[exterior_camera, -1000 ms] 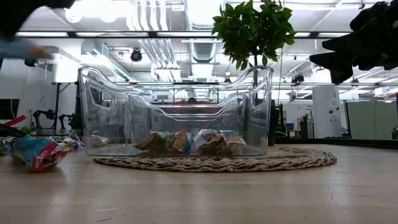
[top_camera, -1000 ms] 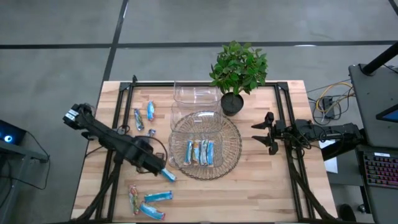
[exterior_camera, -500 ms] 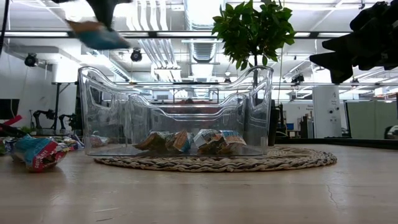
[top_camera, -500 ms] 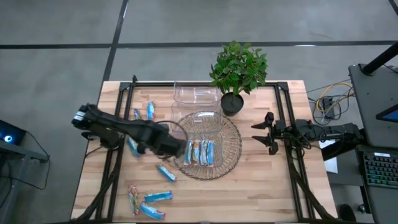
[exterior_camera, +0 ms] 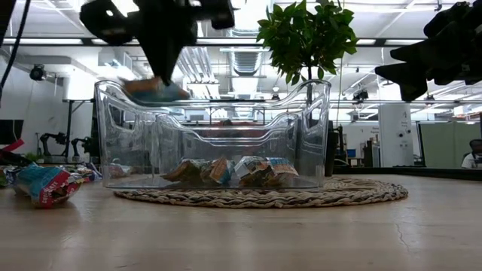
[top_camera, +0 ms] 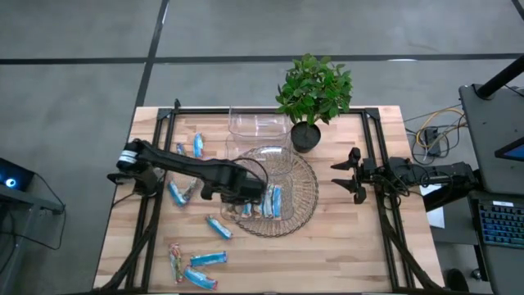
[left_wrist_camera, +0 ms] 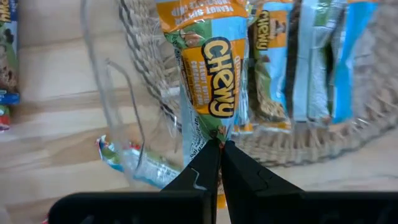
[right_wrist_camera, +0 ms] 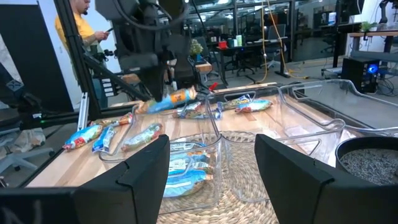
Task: Pick and place Granola Bars by type
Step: Put the yellow granola bar into the bottom transparent bin, then put the red granola bar into the top transparent bin
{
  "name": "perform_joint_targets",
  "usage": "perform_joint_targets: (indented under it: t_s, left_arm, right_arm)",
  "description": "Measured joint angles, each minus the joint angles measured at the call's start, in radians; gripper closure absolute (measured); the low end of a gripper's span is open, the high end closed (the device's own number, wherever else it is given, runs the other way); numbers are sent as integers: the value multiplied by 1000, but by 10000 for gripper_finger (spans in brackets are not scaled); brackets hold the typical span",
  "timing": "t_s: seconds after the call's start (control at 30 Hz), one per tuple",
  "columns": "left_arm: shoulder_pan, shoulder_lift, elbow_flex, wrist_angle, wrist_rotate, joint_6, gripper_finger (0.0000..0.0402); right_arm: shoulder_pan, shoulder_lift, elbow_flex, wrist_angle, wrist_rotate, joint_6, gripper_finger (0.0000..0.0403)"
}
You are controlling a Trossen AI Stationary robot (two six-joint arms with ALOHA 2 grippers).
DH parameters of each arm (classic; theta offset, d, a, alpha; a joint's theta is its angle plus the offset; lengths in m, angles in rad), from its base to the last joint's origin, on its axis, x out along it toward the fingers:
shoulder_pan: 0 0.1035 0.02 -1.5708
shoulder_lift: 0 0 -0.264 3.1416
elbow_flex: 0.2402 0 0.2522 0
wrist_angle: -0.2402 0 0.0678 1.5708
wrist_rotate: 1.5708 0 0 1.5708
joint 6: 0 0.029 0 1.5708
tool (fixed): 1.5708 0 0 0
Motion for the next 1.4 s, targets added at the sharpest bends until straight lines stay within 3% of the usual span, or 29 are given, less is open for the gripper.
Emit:
perform_joint_targets:
  t_s: [0.27, 0.7, 0.97, 1.1, 1.4]
  left_arm:
    - [44, 59, -38, 56, 16, 34, 401]
    - [57, 66, -248, 276, 78, 37, 401]
    - [57, 68, -261, 305, 121, 67, 398]
    - [59, 67, -251, 309, 121, 102, 371]
    - [63, 61, -250, 296, 133, 109, 255]
  right_arm:
    - [0, 0, 0, 0, 0, 0, 179]
    - [0, 0, 0, 0, 0, 0, 179]
    - [0, 0, 0, 0, 0, 0, 179]
    - [0, 0, 0, 0, 0, 0, 179]
    - [0, 0, 0, 0, 0, 0, 179]
